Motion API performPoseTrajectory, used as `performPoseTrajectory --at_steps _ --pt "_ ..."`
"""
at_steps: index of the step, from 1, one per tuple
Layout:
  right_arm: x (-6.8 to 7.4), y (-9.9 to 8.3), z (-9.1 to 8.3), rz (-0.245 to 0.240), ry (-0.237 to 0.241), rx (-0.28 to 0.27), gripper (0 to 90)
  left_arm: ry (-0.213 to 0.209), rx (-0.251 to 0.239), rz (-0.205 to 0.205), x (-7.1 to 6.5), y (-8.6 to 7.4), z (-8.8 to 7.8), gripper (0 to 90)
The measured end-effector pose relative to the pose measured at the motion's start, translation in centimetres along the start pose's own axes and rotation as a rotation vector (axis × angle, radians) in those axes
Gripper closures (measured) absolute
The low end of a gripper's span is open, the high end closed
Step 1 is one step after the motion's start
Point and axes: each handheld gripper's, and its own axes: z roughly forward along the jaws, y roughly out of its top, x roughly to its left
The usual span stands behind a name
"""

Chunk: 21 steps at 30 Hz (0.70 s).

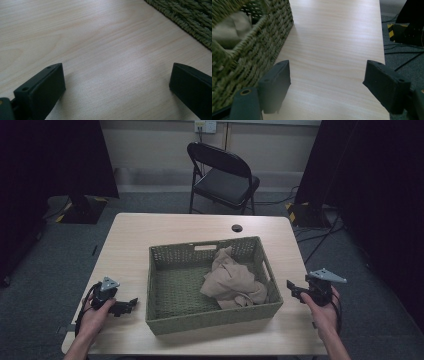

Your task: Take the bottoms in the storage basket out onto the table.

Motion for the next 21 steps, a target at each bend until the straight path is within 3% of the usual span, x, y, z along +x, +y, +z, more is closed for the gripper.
performPoseTrajectory --at_steps 6,7,10,17,20,21 --pt "0.8 1.4 -1.2 -0.020 0.046 -0.041 16.4 0.001 0.000 -0.001 0.0 0.0 0.0 0.0" --pt "1.0 2.0 -1.7 -0.044 0.041 -0.058 15.3 0.000 0.000 0.000 0.0 0.0 0.0 0.0" --pt "1.1 2.7 -2.3 -0.047 0.050 -0.078 13.5 0.001 0.000 -0.001 0.0 0.0 0.0 0.0" --pt "2.6 4.7 -3.3 -0.083 0.124 -0.119 13.5 0.000 0.000 0.000 0.0 0.0 0.0 0.0" --pt "4.1 5.9 -3.4 -0.101 0.193 -0.120 13.7 0.000 0.000 0.000 0.0 0.0 0.0 0.0" --pt "4.1 5.9 -3.4 -0.101 0.193 -0.120 13.7 0.000 0.000 0.000 0.0 0.0 0.0 0.0"
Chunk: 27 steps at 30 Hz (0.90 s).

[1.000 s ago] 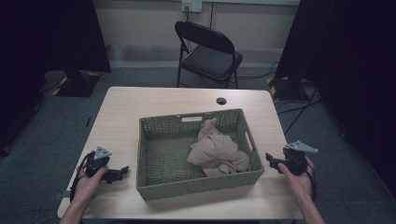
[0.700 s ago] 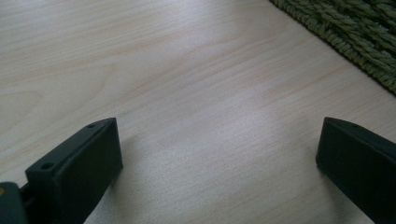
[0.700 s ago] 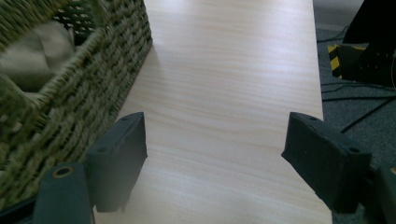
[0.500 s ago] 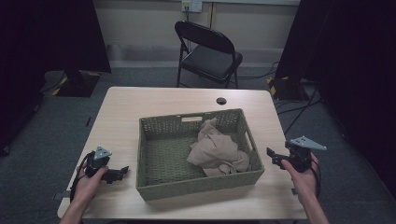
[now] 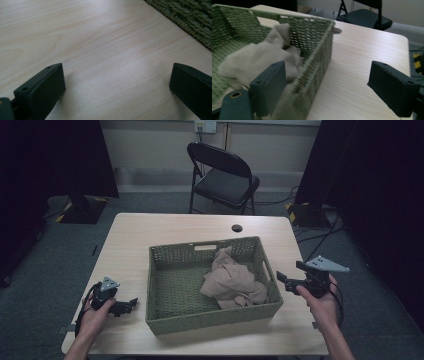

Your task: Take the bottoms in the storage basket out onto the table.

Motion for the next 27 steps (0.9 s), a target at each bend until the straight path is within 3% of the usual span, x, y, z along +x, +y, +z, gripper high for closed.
performPoseTrajectory --at_steps 4,12,15,20,27 --pt "1.3 1.1 0.3 -0.016 0.055 0.000 13.6 0.001 0.000 -0.001 0.0 0.0 0.0 0.0" --pt "3.6 2.8 1.7 -0.085 0.092 -0.006 14.0 0.001 0.000 -0.001 0.0 0.0 0.0 0.0" --pt "4.3 3.3 2.3 -0.122 0.095 0.010 14.1 0.000 0.000 0.000 0.0 0.0 0.0 0.0" --pt "6.3 4.6 4.7 -0.194 0.164 0.071 13.8 0.000 0.000 0.000 0.0 0.0 0.0 0.0" --pt "7.7 5.5 7.0 -0.222 0.222 0.123 13.7 0.000 0.000 0.000 0.0 0.0 0.0 0.0"
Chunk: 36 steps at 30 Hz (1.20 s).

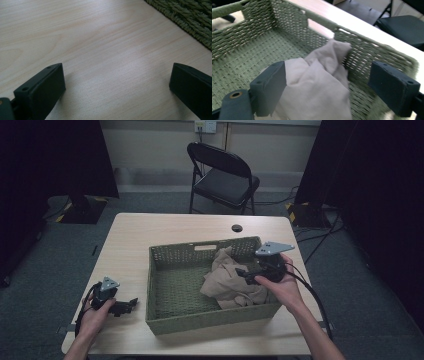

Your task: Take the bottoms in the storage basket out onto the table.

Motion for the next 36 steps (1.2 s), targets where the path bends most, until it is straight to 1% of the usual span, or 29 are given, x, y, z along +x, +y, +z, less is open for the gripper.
performPoseTrajectory --at_steps 1,3,5,6,8,10,11,12,13,16,17,18,20,21,24,25,26,27,29,30,31,32,33,36 --pt "0.1 0.3 0.5 -0.006 0.020 0.016 14.5 0.001 0.000 -0.001 0.0 0.0 0.0 0.0" --pt "0.2 0.5 1.1 -0.008 0.035 0.030 14.3 0.000 0.000 0.000 0.0 0.0 0.0 0.0" --pt "0.3 0.7 2.1 -0.012 0.049 0.064 13.8 0.000 0.000 0.000 0.0 0.0 0.0 0.0" --pt "0.4 0.7 3.0 -0.019 0.074 0.107 13.8 0.000 0.000 0.000 0.0 0.0 0.0 0.0" --pt "0.4 0.6 3.9 -0.018 0.093 0.143 13.8 0.001 0.000 -0.001 0.0 0.0 0.0 0.0" --pt "0.5 0.3 4.8 -0.021 0.099 0.183 13.7 0.001 0.000 0.000 0.0 0.0 0.0 0.0" --pt "0.5 0.3 4.8 -0.021 0.099 0.183 13.7 0.001 0.000 0.000 0.0 0.0 0.0 0.0" --pt "0.5 0.1 5.3 -0.024 0.100 0.204 13.7 0.000 0.000 0.000 0.0 0.0 0.0 0.0" --pt "0.7 -0.4 6.1 -0.019 0.105 0.241 13.5 0.000 0.000 0.000 0.0 0.0 0.0 0.0" --pt "0.8 -0.7 6.6 -0.011 0.111 0.253 13.3 0.001 0.000 0.000 0.0 0.0 0.0 0.0" --pt "0.8 -0.9 6.8 -0.001 0.117 0.255 13.3 0.001 0.000 0.000 0.0 0.0 0.0 0.0" --pt "0.9 -1.1 7.1 -0.013 0.109 0.277 13.2 0.000 0.000 0.000 0.0 0.0 0.0 0.0" --pt "0.9 -1.1 7.2 -0.012 0.116 0.283 13.0 0.001 0.000 0.000 0.0 0.0 0.0 0.0" --pt "0.8 -1.2 7.4 -0.013 0.142 0.314 13.0 0.000 0.000 0.000 0.0 0.0 0.0 0.0" --pt "0.7 -1.3 7.6 -0.014 0.150 0.325 12.8 0.000 0.000 0.001 0.0 0.0 0.0 0.0" --pt "0.7 -1.5 7.9 -0.027 0.155 0.360 12.6 0.000 0.000 0.001 0.0 0.0 0.0 0.0" --pt "0.7 -1.5 7.9 -0.027 0.155 0.360 12.6 0.000 0.000 0.001 0.0 0.0 0.0 0.0" --pt "0.8 -1.6 8.1 -0.029 0.154 0.371 12.4 0.001 0.000 0.000 0.0 0.0 0.0 0.0" --pt "1.0 -1.7 8.6 -0.036 0.153 0.412 11.0 0.000 0.000 0.001 0.0 0.0 0.0 0.0" --pt "1.3 -1.7 8.7 -0.048 0.148 0.428 10.4 0.000 0.000 0.000 0.0 0.0 0.0 0.0" --pt "1.4 -1.7 8.9 -0.058 0.167 0.456 9.2 0.001 0.000 0.000 0.0 0.0 0.0 0.0" --pt "1.6 -1.8 9.0 -0.068 0.173 0.480 9.2 0.001 0.000 -0.001 0.0 0.0 0.0 0.0" --pt "2.0 -2.1 9.6 -0.105 0.158 0.518 9.0 0.000 0.000 0.001 0.0 0.0 0.0 0.0" --pt "2.1 -2.2 9.8 -0.114 0.155 0.522 8.9 0.000 0.000 0.000 0.0 0.0 0.0 0.0"
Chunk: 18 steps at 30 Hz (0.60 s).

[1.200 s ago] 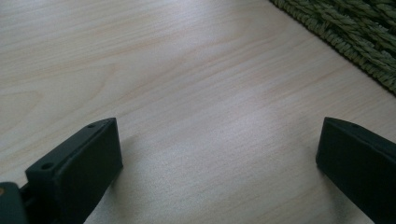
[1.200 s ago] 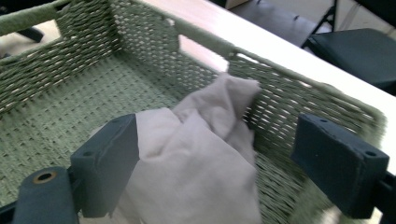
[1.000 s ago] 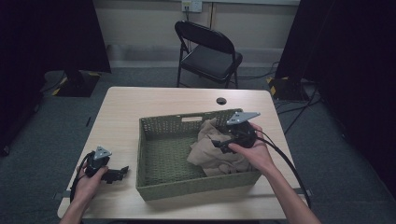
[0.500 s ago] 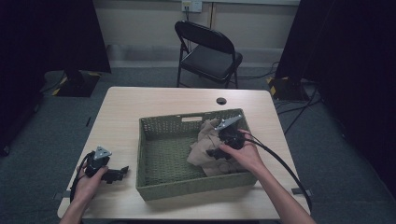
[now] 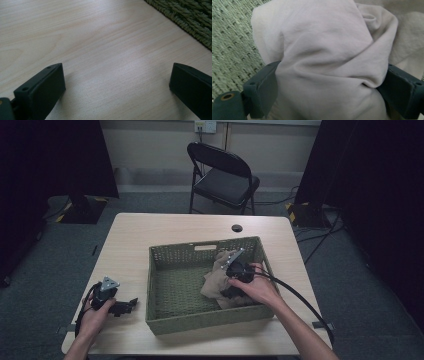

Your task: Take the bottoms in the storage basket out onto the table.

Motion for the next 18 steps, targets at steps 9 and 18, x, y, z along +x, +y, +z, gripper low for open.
performPoseTrajectory --at_steps 9,18 --pt "-0.9 0.2 1.3 0.002 0.088 0.036 8.4 0.001 0.000 -0.001 0.0 0.0 0.0 0.0" --pt "-0.4 0.3 2.0 -0.041 0.088 0.071 9.1 0.001 -0.001 -0.001 0.0 0.0 0.0 0.0"
